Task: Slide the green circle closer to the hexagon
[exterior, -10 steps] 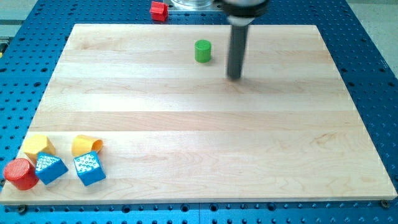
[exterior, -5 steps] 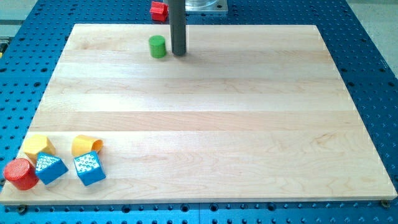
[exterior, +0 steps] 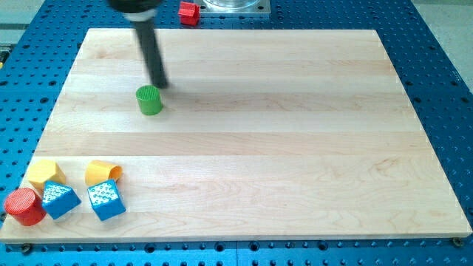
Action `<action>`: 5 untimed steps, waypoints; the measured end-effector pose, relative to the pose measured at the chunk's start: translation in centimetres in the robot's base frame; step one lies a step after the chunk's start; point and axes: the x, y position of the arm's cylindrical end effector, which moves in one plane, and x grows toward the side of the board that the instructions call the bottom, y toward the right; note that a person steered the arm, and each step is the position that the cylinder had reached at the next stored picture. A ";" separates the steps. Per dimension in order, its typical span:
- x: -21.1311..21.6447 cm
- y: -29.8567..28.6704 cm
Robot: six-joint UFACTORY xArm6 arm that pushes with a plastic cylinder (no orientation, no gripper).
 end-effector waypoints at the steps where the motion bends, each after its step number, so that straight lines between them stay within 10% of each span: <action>1: 4.9 -3.1; 3: 11.8 -10.0; 4: 4.7 -9.5; 5: 8.4 -12.6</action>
